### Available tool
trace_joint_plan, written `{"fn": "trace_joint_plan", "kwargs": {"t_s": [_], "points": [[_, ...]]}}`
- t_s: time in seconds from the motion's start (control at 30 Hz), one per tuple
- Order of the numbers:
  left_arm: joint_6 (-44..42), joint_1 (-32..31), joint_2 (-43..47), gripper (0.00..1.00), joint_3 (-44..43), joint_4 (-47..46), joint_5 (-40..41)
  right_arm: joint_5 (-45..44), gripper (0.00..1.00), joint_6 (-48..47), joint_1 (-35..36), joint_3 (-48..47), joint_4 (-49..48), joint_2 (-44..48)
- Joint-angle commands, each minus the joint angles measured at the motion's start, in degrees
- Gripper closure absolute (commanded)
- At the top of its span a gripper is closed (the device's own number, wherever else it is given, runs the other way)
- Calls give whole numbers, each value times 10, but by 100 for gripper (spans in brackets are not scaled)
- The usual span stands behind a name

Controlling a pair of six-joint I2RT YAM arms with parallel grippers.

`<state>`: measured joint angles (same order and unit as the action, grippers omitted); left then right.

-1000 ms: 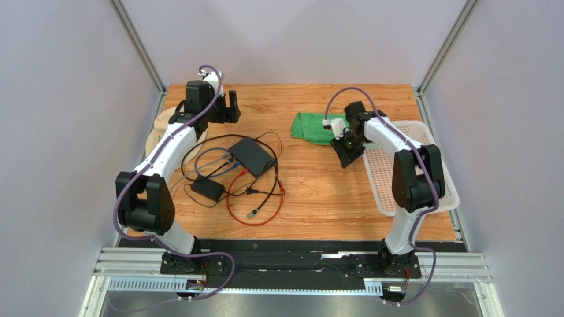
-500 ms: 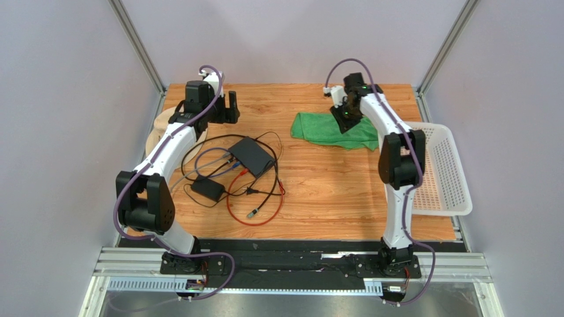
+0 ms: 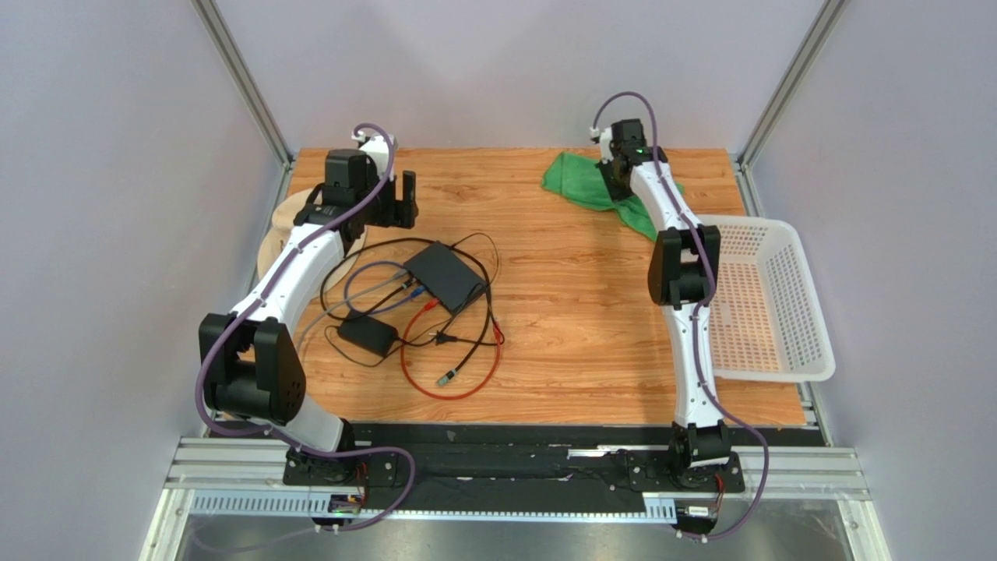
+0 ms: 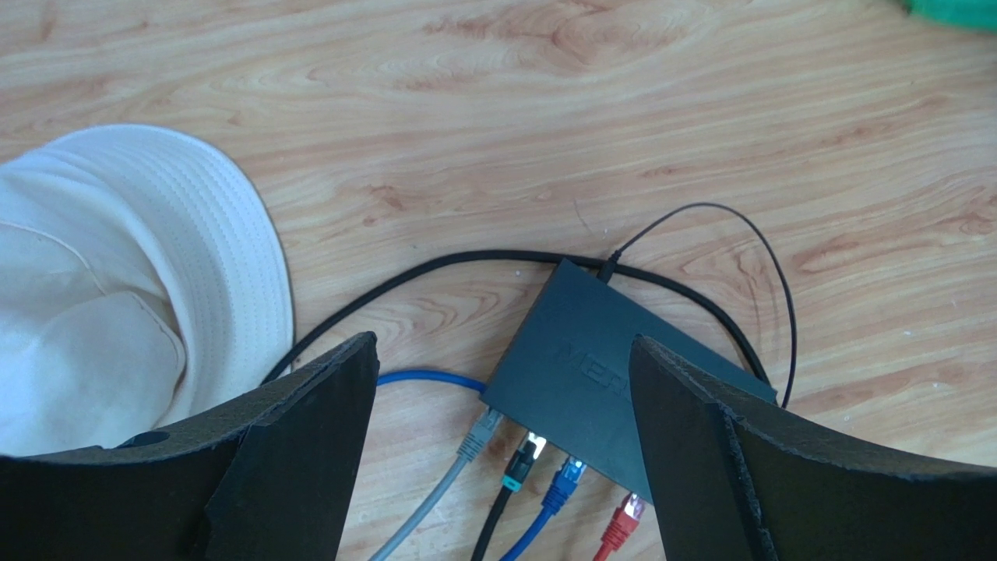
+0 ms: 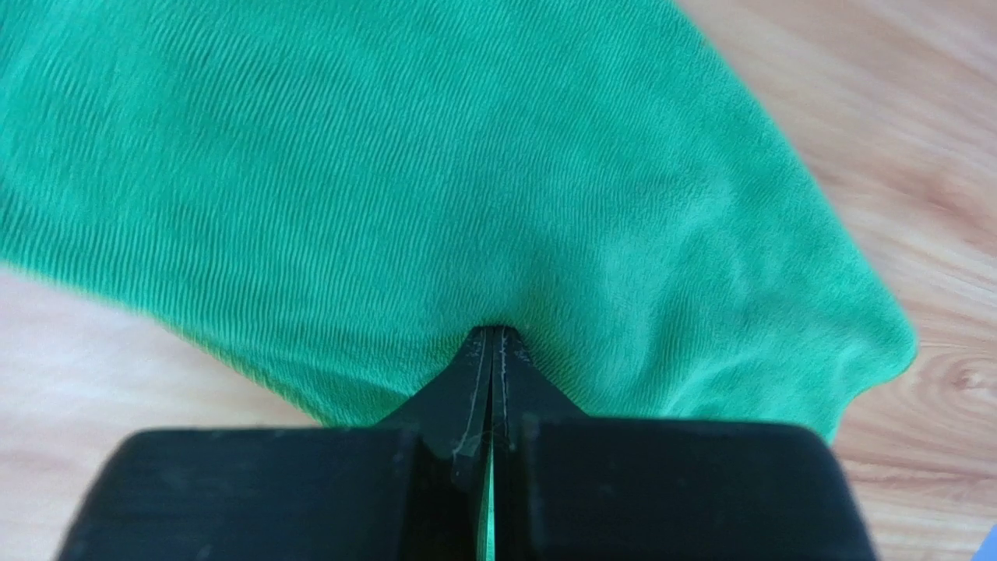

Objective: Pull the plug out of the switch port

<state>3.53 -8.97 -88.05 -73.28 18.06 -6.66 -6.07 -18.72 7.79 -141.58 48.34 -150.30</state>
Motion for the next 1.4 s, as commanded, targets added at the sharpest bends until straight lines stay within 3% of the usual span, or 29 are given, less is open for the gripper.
{"fn": "trace_joint_plan", "kwargs": {"t_s": [0.0,0.03,0.13,0.17,0.27,0.37,0.53,0.93,1.2,1.37], "points": [[-6,-2,-3,13,-1,45,-17,100,100,54,-20,1,-87,51],[-9,-2,-6,13,1,51,-23,126,97,74,-12,12,-83,64],[-15,-2,-29,13,10,62,-63,218,76,97,15,23,-34,95],[-17,-2,-39,13,6,76,-72,258,65,100,23,32,-27,116],[-7,-1,-91,13,-33,113,-48,329,56,141,50,86,-21,162],[-16,4,-131,13,-73,130,-46,388,55,166,71,159,-19,199],[-47,17,-193,14,-128,161,-79,390,55,165,87,272,-18,236],[-67,22,-295,14,-188,240,-182,361,54,135,87,332,-12,299],[-99,18,-360,25,-254,267,-251,340,53,113,87,397,-14,340],[-147,-3,-410,34,-340,328,-377,309,53,97,86,407,-14,357]]}}
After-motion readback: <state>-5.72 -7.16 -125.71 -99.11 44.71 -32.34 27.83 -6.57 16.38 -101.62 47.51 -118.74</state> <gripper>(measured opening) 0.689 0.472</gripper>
